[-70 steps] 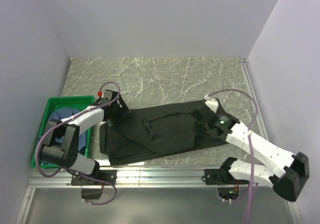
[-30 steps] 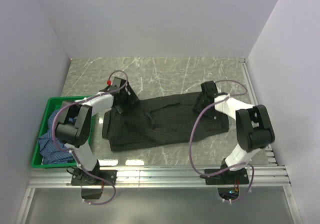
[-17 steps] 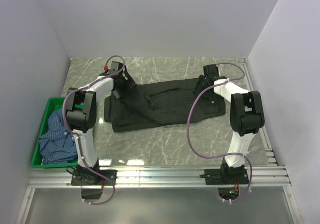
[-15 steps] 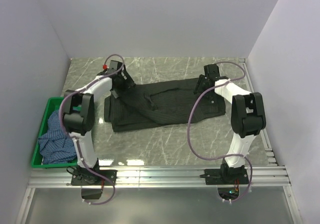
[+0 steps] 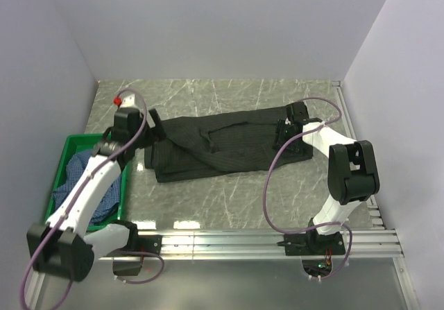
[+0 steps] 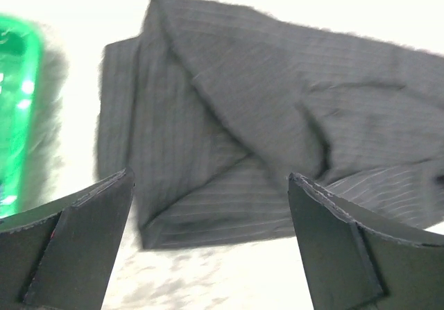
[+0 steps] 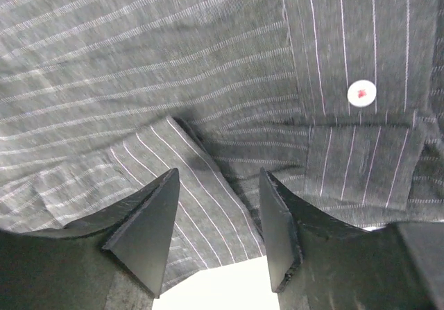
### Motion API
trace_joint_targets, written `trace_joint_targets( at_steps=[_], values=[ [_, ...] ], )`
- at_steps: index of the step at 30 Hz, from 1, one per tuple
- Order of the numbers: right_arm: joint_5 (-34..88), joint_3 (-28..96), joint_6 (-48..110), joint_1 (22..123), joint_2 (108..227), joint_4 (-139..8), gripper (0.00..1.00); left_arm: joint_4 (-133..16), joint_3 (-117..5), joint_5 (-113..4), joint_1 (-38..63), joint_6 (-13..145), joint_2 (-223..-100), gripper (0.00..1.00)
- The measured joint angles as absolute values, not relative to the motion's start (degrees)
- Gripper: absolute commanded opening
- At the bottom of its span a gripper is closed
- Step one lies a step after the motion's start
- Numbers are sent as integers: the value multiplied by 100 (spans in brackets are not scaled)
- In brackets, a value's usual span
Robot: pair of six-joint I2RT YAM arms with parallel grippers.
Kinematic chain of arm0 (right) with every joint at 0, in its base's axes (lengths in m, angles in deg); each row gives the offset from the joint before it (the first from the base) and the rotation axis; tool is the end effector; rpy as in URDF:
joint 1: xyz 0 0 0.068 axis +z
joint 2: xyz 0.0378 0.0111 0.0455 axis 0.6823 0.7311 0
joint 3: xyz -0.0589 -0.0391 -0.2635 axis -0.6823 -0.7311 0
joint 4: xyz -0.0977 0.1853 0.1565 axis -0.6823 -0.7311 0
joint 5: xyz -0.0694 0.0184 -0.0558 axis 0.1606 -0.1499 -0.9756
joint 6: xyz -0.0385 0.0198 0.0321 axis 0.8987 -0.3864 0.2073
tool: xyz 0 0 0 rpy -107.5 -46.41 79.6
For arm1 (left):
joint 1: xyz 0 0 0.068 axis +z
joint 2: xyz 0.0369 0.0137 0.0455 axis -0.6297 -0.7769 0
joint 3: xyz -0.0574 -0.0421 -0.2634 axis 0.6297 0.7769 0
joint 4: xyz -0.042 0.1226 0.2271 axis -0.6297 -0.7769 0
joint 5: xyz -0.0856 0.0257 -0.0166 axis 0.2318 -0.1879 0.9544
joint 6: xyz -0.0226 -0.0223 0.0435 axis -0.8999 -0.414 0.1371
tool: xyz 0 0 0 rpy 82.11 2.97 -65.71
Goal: Fold and stack the long sleeve shirts
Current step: Fold the shirt
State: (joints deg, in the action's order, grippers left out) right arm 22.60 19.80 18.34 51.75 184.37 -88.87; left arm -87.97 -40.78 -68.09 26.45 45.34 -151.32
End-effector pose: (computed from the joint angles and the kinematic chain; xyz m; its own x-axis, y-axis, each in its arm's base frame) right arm 0.3381 0.0540 0.1812 -0.8724 0.2055 -0.4434 0.1210 0.9699 0.2114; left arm 0.2440 -0.0511 0.3124 -0.5597 -0.4177 -0.7157 -0.1841 0.9048 -0.3841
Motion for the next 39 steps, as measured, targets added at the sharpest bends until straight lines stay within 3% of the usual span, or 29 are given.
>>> trace_joint_targets(
  at_steps=[6, 16, 20, 23, 28, 29, 34, 39],
  values=[
    [2288, 1965, 1906, 5175, 18437, -8970, 61, -8701, -3112, -7073, 2645, 4785, -14227, 99],
    [2673, 1965, 2175, 5175, 18721, -8949, 58, -8489, -3096, -7217, 2645, 4813, -14201, 99],
    [2787, 1965, 2267, 5175, 18721, -8914, 45, -8484, -3096, -7237, 2645, 4813, -14201, 99],
    [2909, 1965, 2313, 5175, 18721, -8911, 28, -8482, -3096, -7259, 2645, 4813, -14201, 99],
    [3145, 1965, 2348, 5175, 18717, -8916, 16, -8484, -3096, -7261, 2645, 4813, -14201, 99],
    [3198, 1965, 2359, 5175, 18717, -8914, 10, -8484, -3096, -7261, 2645, 4813, -14201, 99],
    [3440, 1963, 2387, 5175, 18717, -8879, 0, -8484, -3096, -7263, 2645, 4813, -14201, 99],
    [3504, 1958, 2389, 5175, 18714, -8841, 0, -8482, -3096, -7263, 2645, 4813, -14206, 99]
  ],
)
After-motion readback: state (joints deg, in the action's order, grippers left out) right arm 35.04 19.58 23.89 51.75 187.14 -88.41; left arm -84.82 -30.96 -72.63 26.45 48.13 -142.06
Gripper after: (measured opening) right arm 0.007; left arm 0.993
